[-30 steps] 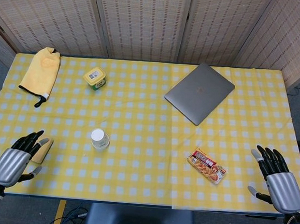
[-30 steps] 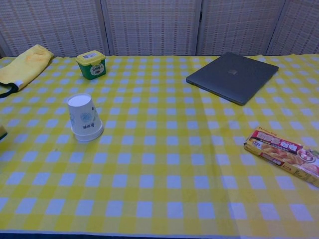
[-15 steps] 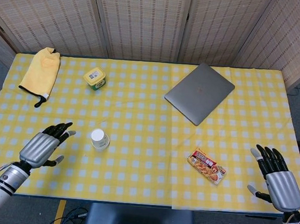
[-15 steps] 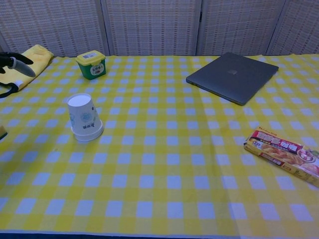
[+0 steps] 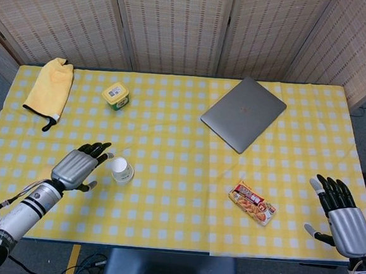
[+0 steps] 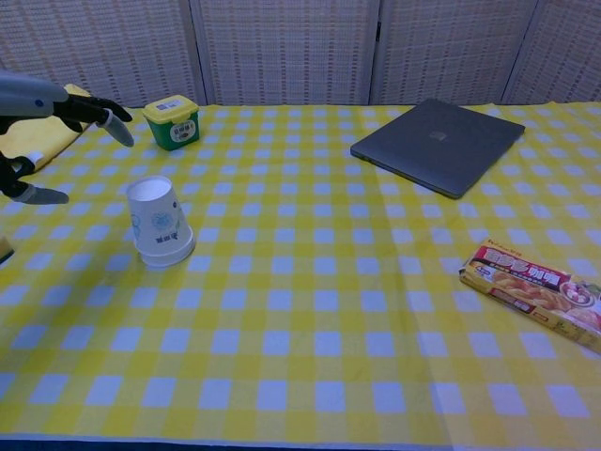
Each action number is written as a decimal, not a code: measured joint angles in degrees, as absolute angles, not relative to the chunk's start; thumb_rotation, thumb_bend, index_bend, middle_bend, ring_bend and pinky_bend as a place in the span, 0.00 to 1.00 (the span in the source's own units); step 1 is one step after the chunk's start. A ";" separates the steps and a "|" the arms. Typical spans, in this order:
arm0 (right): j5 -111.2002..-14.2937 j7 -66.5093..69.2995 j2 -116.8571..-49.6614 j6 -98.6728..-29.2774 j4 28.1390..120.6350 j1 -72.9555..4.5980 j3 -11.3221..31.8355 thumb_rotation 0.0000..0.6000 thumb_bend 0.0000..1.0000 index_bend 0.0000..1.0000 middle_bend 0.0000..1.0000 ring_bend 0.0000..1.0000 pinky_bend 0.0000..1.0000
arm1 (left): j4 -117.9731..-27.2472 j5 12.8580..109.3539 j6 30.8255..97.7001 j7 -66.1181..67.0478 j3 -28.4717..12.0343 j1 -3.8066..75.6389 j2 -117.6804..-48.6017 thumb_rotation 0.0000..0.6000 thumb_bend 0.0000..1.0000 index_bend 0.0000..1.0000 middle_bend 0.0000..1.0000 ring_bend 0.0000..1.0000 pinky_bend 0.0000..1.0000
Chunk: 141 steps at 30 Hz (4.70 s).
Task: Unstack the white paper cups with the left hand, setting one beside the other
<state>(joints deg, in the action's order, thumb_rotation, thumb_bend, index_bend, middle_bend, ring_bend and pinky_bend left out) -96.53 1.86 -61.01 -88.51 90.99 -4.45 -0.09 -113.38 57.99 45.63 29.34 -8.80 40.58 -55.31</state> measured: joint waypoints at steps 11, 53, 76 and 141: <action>-96.01 4.04 -60.29 -88.84 90.67 -4.44 0.16 1.00 0.09 0.00 0.00 0.00 0.00 | -110.43 50.44 43.71 32.35 -7.87 48.11 -59.24 1.00 0.35 0.19 0.00 0.00 0.17; -94.42 5.54 -59.78 -88.16 90.11 -4.83 0.87 1.00 0.09 0.00 0.00 0.00 0.00 | -101.36 42.47 42.90 30.67 -1.02 59.16 -65.61 1.00 0.35 0.32 0.00 0.00 0.17; -95.30 5.97 -59.57 -89.37 90.10 -4.33 0.62 1.00 0.09 0.00 0.00 0.00 0.00 | -106.16 42.78 46.86 31.16 -0.61 59.94 -63.04 1.00 0.35 0.36 0.00 0.00 0.16; -95.21 0.69 -61.29 -88.17 91.62 -4.40 0.24 1.00 0.10 0.00 0.00 0.00 0.00 | -93.26 57.97 47.64 14.01 0.57 43.86 -63.76 1.00 0.35 0.37 0.00 0.00 0.16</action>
